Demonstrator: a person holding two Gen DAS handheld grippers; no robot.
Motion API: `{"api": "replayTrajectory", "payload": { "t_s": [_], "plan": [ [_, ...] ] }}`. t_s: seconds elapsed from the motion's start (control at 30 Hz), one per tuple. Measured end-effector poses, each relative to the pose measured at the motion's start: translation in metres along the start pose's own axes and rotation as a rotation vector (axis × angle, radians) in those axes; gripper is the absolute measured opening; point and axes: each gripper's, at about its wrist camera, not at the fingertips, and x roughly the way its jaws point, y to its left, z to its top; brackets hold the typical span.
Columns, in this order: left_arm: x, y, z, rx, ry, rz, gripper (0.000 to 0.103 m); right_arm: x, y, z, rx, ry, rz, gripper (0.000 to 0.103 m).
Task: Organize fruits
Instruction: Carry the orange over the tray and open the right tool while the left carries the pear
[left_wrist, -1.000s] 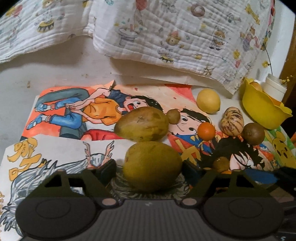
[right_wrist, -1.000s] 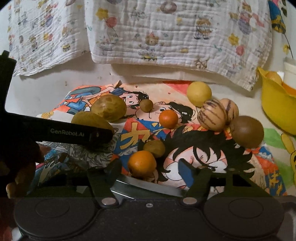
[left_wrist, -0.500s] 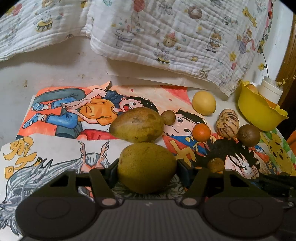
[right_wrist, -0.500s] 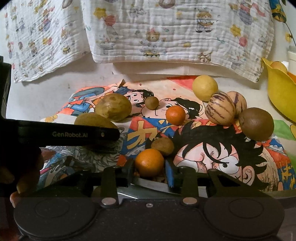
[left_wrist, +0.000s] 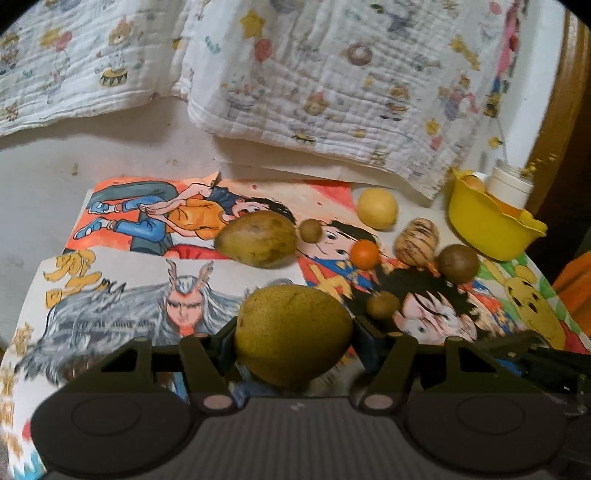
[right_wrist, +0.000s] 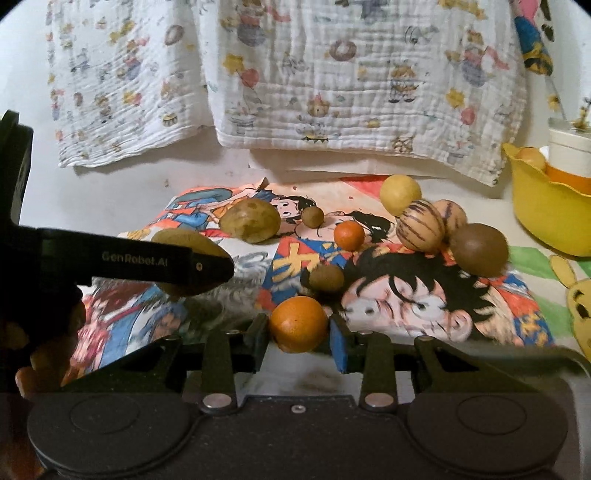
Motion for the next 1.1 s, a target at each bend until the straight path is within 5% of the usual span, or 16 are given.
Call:
{"api": "replayTrajectory", "payload": {
  "t_s": [0.47,1.1],
  "plan": [
    [-0.06,-0.045,-0.057,0.058,0.006,-0.066,0.067,-0.081,0.007,-0.056,-0.064,0.01,-0.006,0.037],
    [-0.088,-0.082,-0.105,0.109,-0.011,-0.059,0.067,-0.113,-0.013,-0.089,-0.06,0.044,-0.053,0.037]
  ]
}}
